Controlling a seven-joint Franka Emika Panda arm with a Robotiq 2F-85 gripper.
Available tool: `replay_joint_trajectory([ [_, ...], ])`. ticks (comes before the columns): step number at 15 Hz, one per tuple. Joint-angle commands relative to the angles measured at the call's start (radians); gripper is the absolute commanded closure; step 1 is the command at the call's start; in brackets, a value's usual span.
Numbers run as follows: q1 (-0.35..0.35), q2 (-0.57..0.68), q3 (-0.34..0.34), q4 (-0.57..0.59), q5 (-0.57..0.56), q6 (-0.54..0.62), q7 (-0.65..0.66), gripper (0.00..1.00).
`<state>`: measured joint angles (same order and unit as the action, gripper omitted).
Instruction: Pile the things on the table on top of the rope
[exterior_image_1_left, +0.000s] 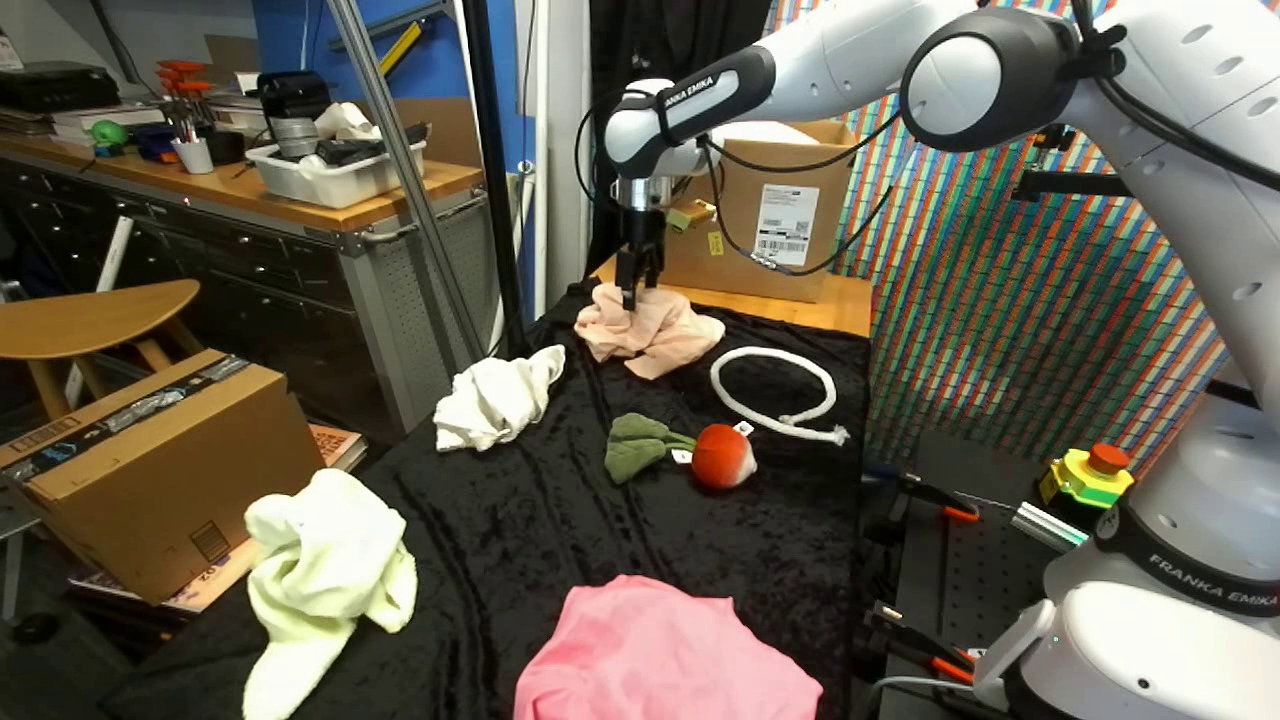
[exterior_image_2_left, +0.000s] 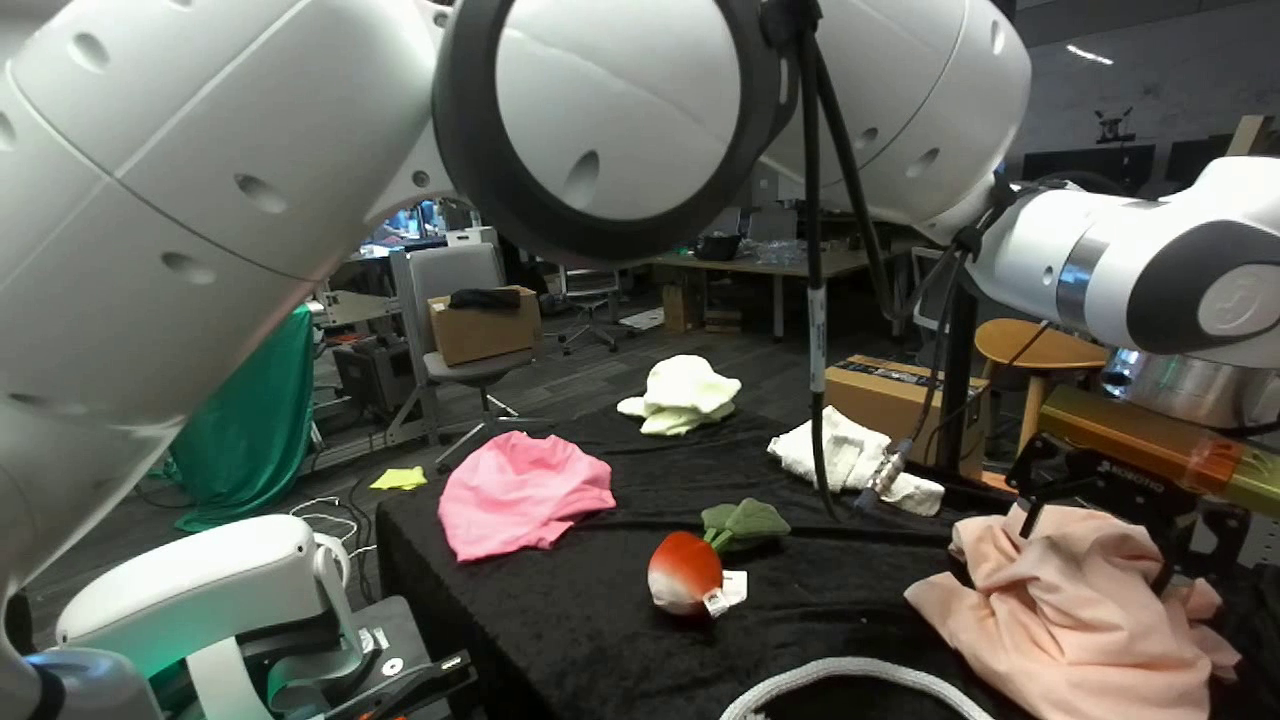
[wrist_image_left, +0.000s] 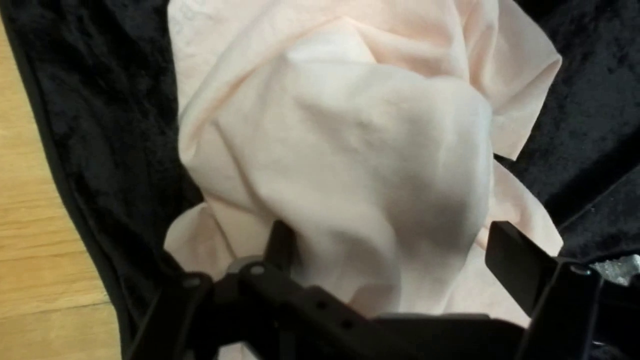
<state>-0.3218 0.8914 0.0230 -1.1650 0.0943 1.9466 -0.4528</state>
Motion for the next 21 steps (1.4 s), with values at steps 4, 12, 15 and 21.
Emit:
replay_joint_trajectory([
  [4,0.004,0.041,-0.011,0.033,-0.01,-0.004,0.0,0.0],
  [12,0.011,0.035,-0.025,-0.002,-0.038,0.063,-0.004,0.32],
  [15,0.016,0.031,-0.032,-0.018,-0.064,0.096,-0.004,0.59],
  [21,-0.018,-0.031,0.013,-0.074,-0.058,0.016,-0.135,0.94],
])
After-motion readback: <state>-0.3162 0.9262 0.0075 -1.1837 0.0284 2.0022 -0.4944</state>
